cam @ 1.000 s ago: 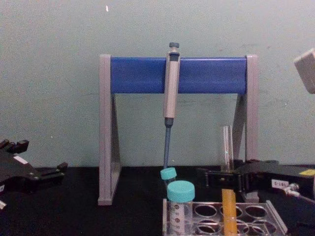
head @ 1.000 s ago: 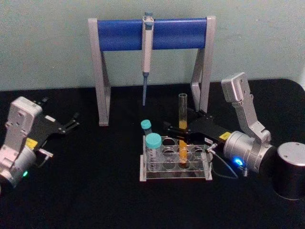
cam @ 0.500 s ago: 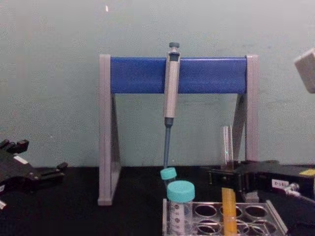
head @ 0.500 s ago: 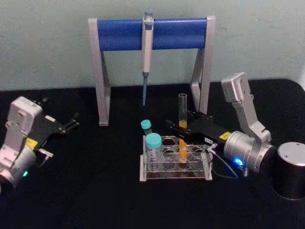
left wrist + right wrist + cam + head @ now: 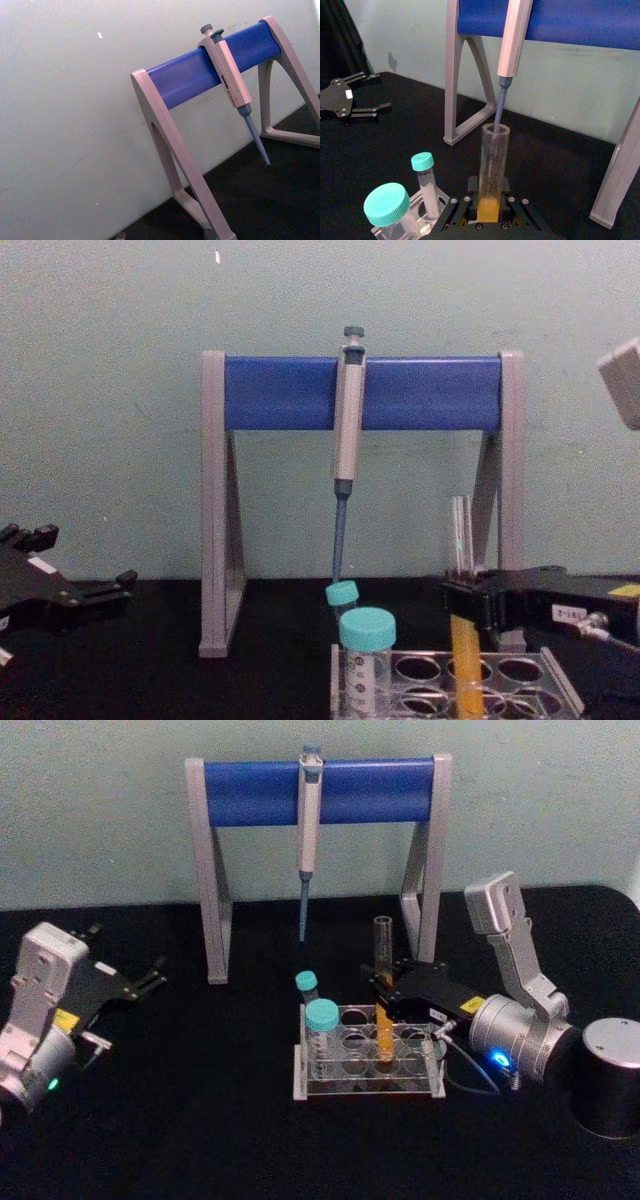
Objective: Pick up the test tube from the test tube rack, shake it, then place it back into the test tube rack.
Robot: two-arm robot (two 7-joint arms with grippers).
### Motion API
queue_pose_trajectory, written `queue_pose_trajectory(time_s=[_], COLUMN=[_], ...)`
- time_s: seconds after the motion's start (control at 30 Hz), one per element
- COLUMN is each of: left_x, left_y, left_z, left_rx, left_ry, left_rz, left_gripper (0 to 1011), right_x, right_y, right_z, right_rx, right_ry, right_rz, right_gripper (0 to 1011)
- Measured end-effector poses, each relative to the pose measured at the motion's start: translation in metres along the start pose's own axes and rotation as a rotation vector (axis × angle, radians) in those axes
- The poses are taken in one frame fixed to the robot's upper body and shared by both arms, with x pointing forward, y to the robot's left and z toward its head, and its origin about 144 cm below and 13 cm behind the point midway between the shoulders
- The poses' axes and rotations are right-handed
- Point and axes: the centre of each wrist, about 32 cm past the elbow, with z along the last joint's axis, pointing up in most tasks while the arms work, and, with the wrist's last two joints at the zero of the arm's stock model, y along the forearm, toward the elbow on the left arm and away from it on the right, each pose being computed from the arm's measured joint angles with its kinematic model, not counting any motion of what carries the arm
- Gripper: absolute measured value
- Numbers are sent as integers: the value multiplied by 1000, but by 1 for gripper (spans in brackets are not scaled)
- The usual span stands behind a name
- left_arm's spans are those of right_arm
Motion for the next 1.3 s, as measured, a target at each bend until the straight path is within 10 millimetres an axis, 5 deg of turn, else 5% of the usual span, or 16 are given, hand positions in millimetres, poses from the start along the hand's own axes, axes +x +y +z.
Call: queue_pose_trajectory(time_s=[0.1,1.3], left_x=[0,0], left_y=[0,0], left_z=[0,0], left_rx=[0,0], left_ry=[0,0], left_rz=[0,0], left_gripper=[1001,1002], right_x=[0,-7], right_y=[0,-14], right_z=[0,-9], right_rx=[0,117], right_ry=[0,-85], right_rz=[0,12], right_gripper=[229,229])
